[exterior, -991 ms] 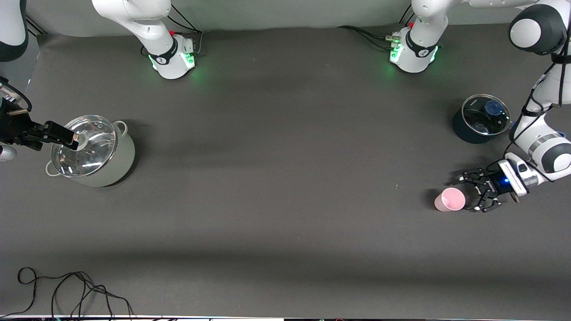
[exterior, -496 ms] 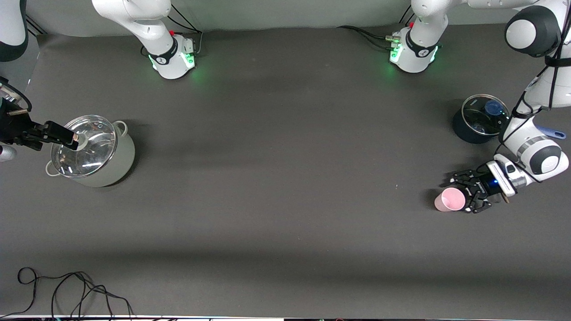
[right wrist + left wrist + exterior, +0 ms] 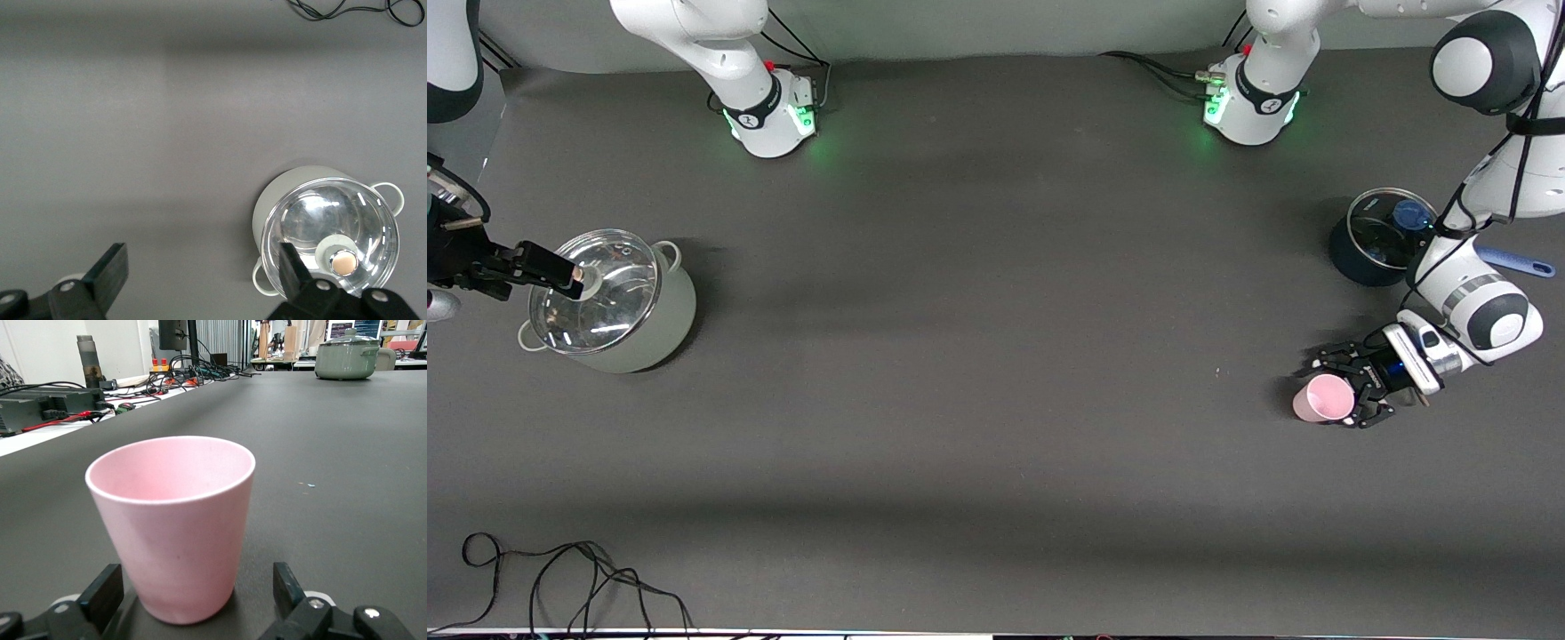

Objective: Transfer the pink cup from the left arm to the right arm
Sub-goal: 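Lower the left gripper around the pink cup and close it, then lift the pink cup and carry it toward the right gripper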

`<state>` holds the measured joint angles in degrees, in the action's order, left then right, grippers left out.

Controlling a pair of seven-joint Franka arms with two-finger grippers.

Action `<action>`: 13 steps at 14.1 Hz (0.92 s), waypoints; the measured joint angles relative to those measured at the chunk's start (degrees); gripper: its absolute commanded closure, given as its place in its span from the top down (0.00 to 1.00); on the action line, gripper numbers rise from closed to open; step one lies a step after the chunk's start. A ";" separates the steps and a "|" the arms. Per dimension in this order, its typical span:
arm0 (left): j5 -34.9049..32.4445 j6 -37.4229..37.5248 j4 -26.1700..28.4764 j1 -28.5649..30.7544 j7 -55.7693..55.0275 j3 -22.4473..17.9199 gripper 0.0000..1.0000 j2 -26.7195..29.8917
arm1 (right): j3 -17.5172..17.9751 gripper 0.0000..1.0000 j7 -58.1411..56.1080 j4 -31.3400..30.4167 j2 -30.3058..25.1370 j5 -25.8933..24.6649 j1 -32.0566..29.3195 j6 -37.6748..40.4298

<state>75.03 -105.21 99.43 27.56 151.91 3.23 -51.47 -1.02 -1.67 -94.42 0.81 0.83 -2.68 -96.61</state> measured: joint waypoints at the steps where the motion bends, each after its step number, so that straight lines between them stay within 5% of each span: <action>1: 0.58 -0.09 0.07 -0.31 0.01 0.02 0.89 -0.02 | 0.00 1.00 0.00 0.00 0.00 0.00 0.00 0.00; 4: 1.32 -0.93 0.43 -1.10 0.06 0.07 0.65 -0.10 | 0.00 1.00 0.00 0.00 0.00 0.00 0.00 0.00; 13: 1.80 -2.07 -0.37 -1.45 -3.14 0.82 0.40 0.15 | 0.00 1.00 0.00 0.00 0.00 0.00 0.00 0.00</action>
<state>76.83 -107.28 99.06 26.11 148.77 4.05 -51.32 -1.02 -1.67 -94.42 0.81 0.83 -2.68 -96.61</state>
